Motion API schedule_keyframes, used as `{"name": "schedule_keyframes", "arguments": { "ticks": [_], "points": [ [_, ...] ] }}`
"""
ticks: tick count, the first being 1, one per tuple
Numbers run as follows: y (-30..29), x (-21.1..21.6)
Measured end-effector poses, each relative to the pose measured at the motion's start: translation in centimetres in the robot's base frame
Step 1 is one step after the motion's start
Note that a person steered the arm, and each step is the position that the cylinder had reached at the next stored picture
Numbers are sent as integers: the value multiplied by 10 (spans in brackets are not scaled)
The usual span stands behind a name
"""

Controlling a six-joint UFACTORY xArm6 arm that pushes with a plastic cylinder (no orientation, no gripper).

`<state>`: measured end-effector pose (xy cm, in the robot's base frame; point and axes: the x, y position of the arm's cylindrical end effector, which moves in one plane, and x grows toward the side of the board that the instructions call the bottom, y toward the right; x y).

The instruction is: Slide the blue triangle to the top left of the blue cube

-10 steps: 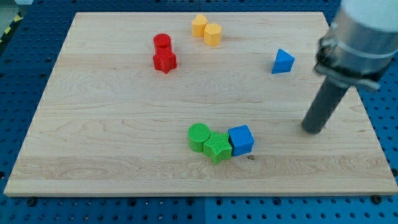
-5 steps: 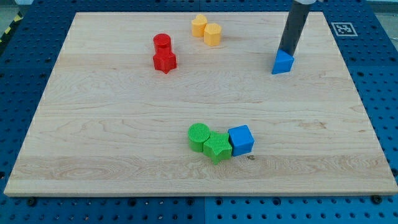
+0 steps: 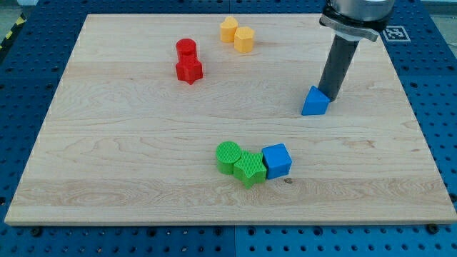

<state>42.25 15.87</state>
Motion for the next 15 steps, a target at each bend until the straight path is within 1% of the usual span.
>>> {"name": "schedule_keyframes", "arguments": {
  "ticks": [6, 7, 8, 9, 10, 12, 14, 15],
  "points": [
    [2, 2],
    [-12, 15],
    [-39, 41],
    [-64, 42],
    [-76, 39],
    [-129, 39],
    [-143, 38],
    [-162, 38]
  ]
}}
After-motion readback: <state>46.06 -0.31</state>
